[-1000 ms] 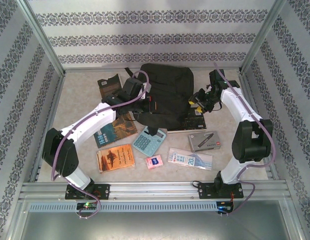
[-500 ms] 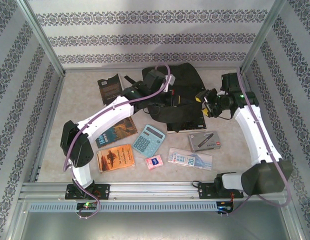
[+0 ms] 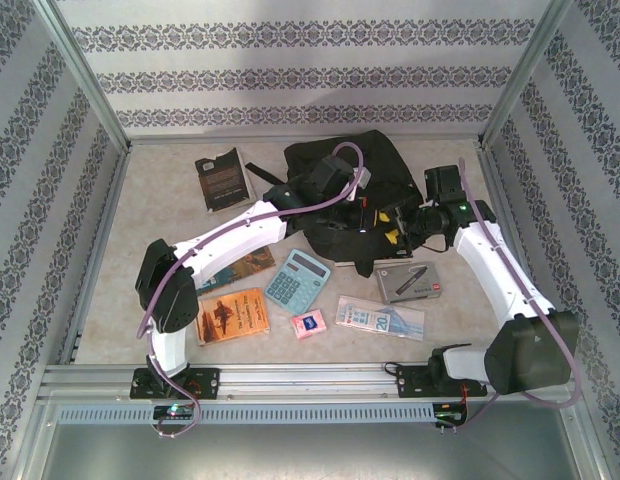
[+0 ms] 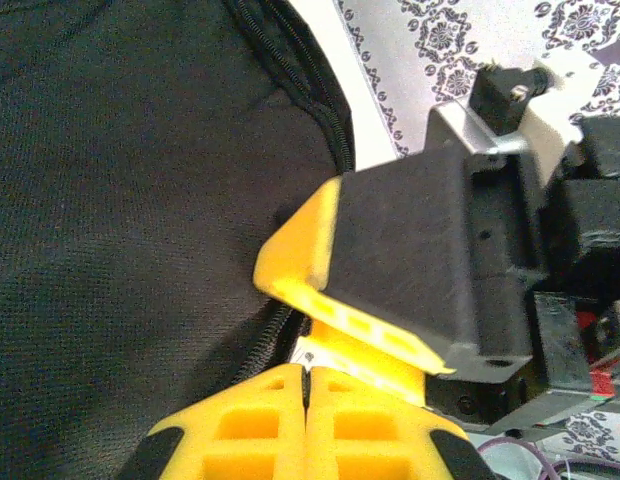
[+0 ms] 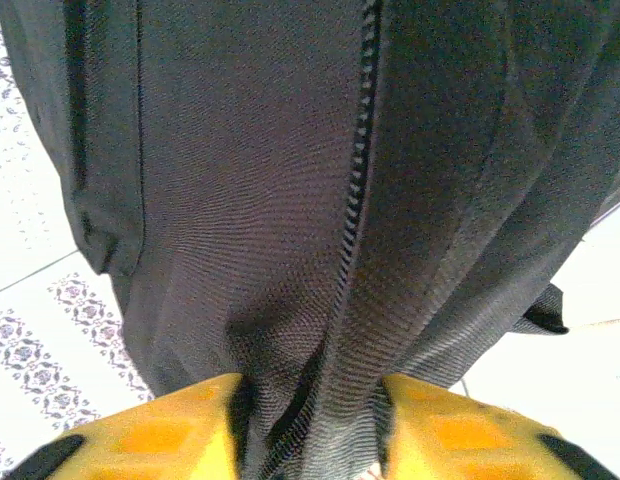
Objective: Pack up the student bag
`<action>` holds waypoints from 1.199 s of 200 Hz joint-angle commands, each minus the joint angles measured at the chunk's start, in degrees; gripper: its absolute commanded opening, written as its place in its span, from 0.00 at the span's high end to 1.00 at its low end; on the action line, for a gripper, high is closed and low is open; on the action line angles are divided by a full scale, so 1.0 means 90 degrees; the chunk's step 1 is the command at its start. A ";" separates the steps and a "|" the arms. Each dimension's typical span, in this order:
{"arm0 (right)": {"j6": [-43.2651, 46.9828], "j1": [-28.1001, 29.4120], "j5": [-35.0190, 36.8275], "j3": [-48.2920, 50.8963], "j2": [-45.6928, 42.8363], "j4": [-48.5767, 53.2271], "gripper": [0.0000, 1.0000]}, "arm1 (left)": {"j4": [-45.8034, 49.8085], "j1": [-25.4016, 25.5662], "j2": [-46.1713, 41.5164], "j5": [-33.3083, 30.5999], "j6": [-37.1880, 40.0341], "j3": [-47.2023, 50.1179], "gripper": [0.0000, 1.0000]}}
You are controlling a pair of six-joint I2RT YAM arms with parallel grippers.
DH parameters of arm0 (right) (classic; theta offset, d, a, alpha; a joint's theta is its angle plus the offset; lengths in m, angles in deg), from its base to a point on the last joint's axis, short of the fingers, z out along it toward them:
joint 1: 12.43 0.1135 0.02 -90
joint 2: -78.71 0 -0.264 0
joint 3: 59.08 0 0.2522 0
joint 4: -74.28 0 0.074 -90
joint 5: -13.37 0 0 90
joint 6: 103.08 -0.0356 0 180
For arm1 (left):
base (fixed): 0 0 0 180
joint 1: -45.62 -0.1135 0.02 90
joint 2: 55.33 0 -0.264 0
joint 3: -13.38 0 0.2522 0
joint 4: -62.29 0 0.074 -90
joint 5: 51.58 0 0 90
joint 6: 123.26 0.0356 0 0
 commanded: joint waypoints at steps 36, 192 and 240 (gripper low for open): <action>0.0137 0.0073 0.0108 0.0352 0.0063 -0.0147 0.90 | -0.0266 0.0058 -0.0085 -0.0002 0.0093 -0.0255 1.00; 0.2029 -0.0644 0.0805 -0.0512 0.0605 0.0852 1.00 | -0.0309 -0.0864 -0.1452 -0.0297 0.0261 0.1661 1.00; 0.2523 -0.0667 0.0992 -0.0865 0.0844 0.1120 1.00 | -0.0365 -0.1339 -0.1432 -0.0226 0.0165 0.1692 1.00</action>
